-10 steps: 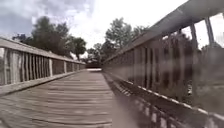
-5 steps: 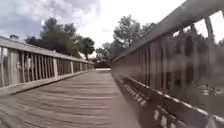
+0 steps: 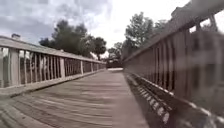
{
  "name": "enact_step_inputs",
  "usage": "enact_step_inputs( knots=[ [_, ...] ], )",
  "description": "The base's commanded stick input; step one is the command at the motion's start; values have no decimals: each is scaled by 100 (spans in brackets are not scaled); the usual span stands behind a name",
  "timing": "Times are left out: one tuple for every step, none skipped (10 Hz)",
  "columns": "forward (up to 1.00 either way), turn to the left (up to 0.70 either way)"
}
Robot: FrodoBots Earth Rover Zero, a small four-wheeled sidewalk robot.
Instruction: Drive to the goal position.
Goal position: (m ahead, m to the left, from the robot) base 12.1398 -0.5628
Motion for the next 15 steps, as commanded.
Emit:
enact_step_inputs(
  knots=[
    [70, 0],
    [70, 0],
    [70, 0],
    [70, 0],
    [70, 0],
    [70, 0],
    [70, 0],
    [70, 0],
    [70, 0],
    [70, 0],
    [70, 0],
    [70, 0],
    [70, 0],
    [70, 0],
    [70, 0]
  ],
)
